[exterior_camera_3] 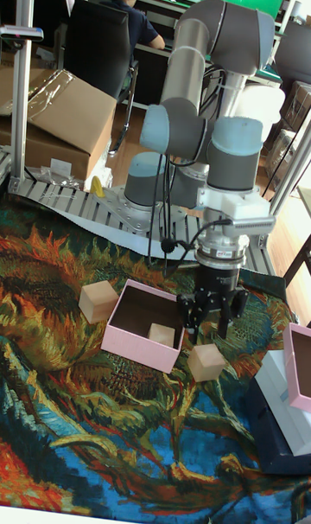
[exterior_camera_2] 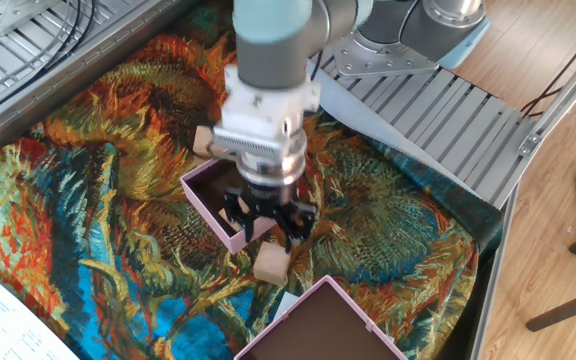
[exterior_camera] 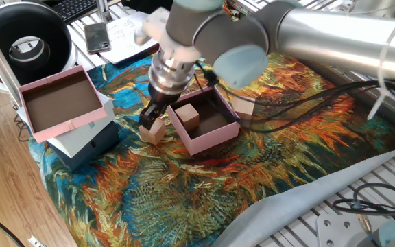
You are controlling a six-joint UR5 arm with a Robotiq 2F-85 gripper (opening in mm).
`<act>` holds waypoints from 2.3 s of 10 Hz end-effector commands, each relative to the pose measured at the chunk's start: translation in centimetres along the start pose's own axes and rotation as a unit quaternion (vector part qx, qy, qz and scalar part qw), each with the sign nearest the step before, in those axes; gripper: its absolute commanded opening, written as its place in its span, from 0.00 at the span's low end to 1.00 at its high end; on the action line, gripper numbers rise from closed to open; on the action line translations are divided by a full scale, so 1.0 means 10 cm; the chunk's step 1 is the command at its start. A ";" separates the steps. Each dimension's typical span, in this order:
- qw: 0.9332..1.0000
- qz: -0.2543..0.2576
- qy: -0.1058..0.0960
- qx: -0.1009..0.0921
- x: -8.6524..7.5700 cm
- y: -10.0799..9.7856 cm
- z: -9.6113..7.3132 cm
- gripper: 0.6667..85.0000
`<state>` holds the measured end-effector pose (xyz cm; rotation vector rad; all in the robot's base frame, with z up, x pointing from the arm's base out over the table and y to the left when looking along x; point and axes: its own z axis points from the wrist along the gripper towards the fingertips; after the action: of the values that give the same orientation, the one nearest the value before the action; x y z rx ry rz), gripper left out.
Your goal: Take everything out of the gift box
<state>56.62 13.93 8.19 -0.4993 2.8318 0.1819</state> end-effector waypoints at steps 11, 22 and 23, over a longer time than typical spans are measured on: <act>0.991 -0.124 0.043 0.031 0.70 -0.88 -0.26 0.74; 0.998 0.065 -0.013 -0.014 0.39 -0.62 0.10 0.89; 0.997 0.082 -0.014 0.004 0.37 -0.69 0.14 0.89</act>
<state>55.14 5.69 5.64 -0.4144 2.8431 0.1705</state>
